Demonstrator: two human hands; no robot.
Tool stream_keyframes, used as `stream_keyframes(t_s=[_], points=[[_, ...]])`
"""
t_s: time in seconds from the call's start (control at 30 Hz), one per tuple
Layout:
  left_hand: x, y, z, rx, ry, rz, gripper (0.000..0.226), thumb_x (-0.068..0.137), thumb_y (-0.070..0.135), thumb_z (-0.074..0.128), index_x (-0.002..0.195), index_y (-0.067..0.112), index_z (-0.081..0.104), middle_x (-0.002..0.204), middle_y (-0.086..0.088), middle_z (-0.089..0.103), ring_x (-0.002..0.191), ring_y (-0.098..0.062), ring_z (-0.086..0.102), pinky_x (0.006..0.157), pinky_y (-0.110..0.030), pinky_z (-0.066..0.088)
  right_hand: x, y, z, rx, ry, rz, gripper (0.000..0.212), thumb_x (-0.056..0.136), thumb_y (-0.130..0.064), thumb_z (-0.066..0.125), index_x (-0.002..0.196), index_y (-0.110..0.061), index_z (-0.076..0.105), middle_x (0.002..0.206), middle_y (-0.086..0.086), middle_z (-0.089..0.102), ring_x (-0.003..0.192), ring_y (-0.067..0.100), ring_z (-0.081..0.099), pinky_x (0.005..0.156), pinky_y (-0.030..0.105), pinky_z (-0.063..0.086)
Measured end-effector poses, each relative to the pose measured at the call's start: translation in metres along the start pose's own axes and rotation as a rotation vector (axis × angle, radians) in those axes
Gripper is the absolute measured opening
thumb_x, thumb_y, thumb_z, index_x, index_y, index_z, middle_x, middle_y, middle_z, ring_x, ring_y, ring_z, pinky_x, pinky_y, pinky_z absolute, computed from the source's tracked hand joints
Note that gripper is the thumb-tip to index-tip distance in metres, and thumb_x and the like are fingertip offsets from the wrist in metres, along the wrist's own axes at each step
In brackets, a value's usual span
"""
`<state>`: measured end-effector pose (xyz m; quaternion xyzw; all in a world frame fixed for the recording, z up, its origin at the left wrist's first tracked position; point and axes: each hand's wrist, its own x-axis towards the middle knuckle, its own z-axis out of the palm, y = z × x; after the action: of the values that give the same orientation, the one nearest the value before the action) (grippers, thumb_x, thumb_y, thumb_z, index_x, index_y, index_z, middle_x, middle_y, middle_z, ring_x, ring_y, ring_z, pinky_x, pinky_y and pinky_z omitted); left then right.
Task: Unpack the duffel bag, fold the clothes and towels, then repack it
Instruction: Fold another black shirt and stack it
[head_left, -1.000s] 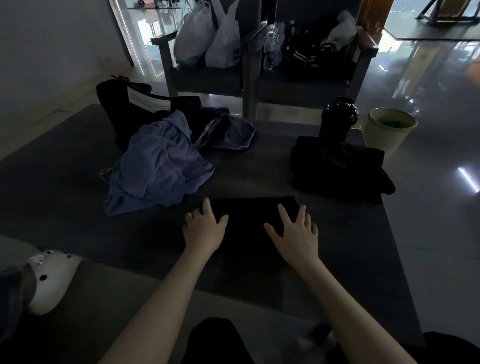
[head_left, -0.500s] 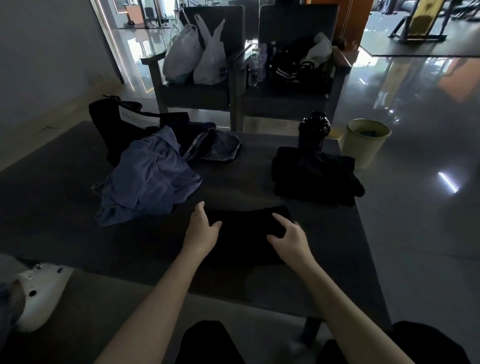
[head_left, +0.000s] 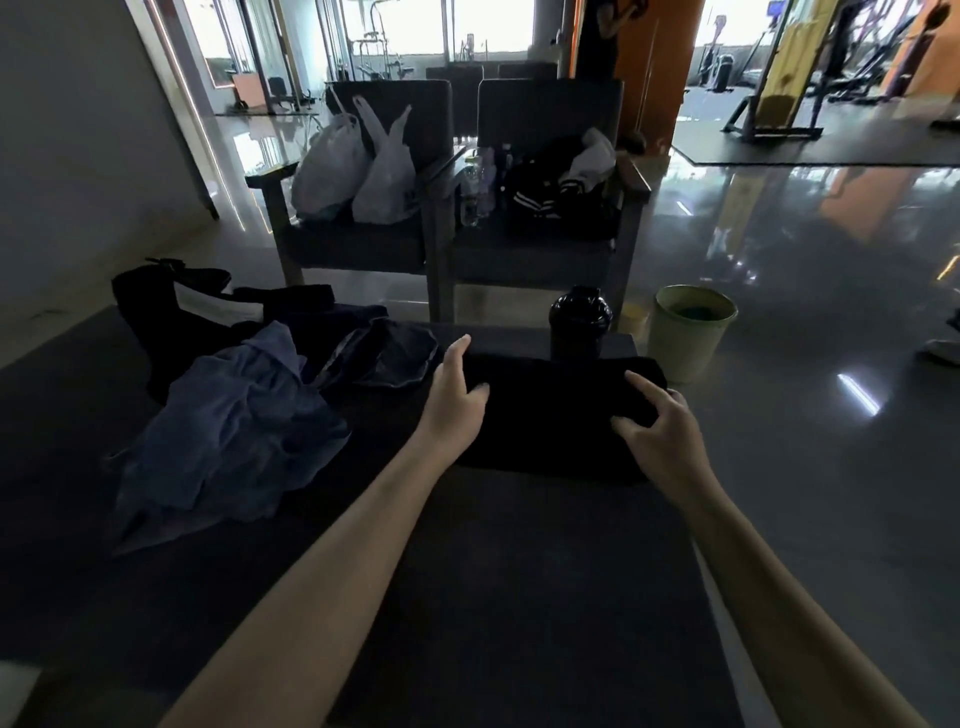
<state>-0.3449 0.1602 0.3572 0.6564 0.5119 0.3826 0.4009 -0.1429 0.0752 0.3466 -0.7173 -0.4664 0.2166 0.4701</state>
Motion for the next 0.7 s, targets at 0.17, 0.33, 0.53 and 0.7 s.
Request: stream_keyframes(t_s=[0.17, 0.33, 0.53, 0.7], points=[[0.059, 0.017, 0.038, 0.032, -0.012, 0.004, 0.062, 0.096, 0.011, 0.049, 0.149, 0.022, 0.019, 0.148, -0.009, 0.031, 0.113, -0.014, 0.048, 0.067, -0.012, 0.04, 0.061, 0.01, -0.018, -0.01, 0.08, -0.017, 0.053, 0.087, -0.004, 0.06, 0.138, -0.014, 0.048, 0.134, 0.009, 0.041, 0.073, -0.003, 0.043, 0.054, -0.006, 0.035], [0.09, 0.0, 0.074, 0.171, -0.024, -0.078, 0.06, 0.097, 0.016, 0.049, 0.149, 0.015, 0.019, 0.148, -0.009, 0.031, 0.126, -0.022, 0.044, 0.084, -0.022, 0.039, 0.101, 0.049, -0.004, -0.102, 0.025, 0.068, 0.053, 0.087, -0.007, 0.059, 0.139, -0.012, 0.047, 0.138, 0.013, 0.037, 0.075, 0.002, 0.046, 0.056, 0.005, 0.037], [0.099, -0.03, 0.091, 0.371, -0.011, -0.169, 0.059, 0.094, 0.045, 0.047, 0.143, 0.017, 0.031, 0.138, -0.008, 0.042, 0.12, -0.026, 0.049, 0.099, -0.047, 0.044, 0.089, 0.103, 0.028, -0.169, -0.011, 0.177, 0.046, 0.096, -0.035, 0.045, 0.141, -0.026, 0.043, 0.14, 0.01, 0.037, 0.125, 0.028, 0.042, 0.102, 0.044, 0.04], [0.101, -0.033, 0.09, 0.29, -0.069, -0.294, 0.061, 0.092, 0.052, 0.044, 0.141, 0.018, 0.032, 0.13, -0.008, 0.049, 0.105, -0.026, 0.057, 0.09, -0.045, 0.05, 0.081, 0.093, 0.029, -0.486, -0.005, 0.129, 0.049, 0.098, -0.039, 0.036, 0.146, -0.031, 0.032, 0.158, 0.007, 0.011, 0.143, 0.027, 0.013, 0.114, 0.048, 0.015]])
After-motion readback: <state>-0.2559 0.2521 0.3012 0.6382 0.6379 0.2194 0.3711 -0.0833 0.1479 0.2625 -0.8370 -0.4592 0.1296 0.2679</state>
